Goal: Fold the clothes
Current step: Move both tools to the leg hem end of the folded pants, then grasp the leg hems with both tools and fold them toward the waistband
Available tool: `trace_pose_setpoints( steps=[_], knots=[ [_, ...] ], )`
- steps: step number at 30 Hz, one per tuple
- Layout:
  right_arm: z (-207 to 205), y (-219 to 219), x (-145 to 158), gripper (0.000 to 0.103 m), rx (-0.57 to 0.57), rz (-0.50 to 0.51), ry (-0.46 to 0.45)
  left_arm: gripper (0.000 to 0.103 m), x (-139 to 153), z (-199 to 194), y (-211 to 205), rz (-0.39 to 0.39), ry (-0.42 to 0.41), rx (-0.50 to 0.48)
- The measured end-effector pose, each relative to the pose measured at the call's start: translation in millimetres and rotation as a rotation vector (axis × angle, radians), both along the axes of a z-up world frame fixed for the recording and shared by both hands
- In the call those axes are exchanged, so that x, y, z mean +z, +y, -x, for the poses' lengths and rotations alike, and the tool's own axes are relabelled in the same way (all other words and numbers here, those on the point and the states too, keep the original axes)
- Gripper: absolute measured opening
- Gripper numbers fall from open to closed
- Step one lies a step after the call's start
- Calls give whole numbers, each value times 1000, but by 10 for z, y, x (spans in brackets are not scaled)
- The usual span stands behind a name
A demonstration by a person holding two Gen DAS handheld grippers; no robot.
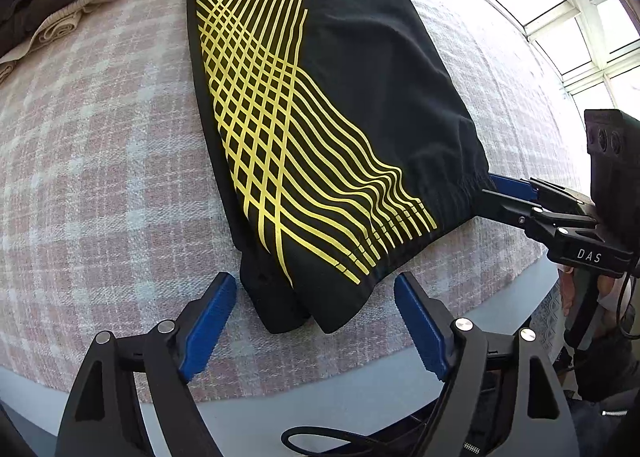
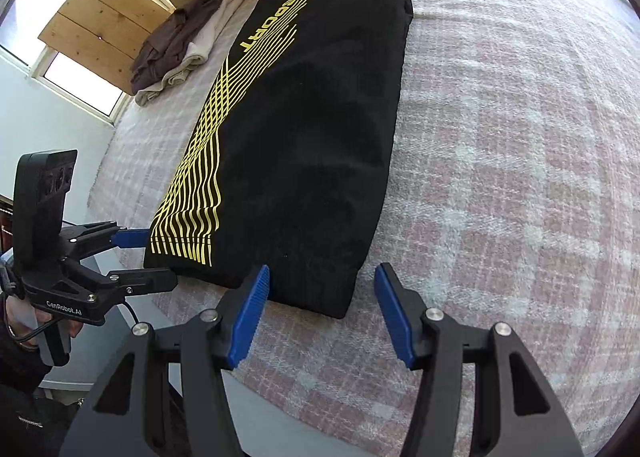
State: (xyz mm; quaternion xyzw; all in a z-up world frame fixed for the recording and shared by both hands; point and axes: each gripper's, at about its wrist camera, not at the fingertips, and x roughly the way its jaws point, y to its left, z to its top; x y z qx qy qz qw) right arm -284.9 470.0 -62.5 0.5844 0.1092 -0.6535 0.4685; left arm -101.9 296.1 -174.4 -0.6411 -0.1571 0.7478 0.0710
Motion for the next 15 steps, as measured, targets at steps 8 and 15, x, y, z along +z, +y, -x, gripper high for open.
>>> trace_pose_setpoints(
  steps=[8,15],
  knots=[
    [-105,-55,-7,43,35,-7,22,46,57,-56,42,-40,50,-6],
    [-45,-51,-11,21,33,37,-13,21,81,-37,62,-107,79,-46]
  ],
)
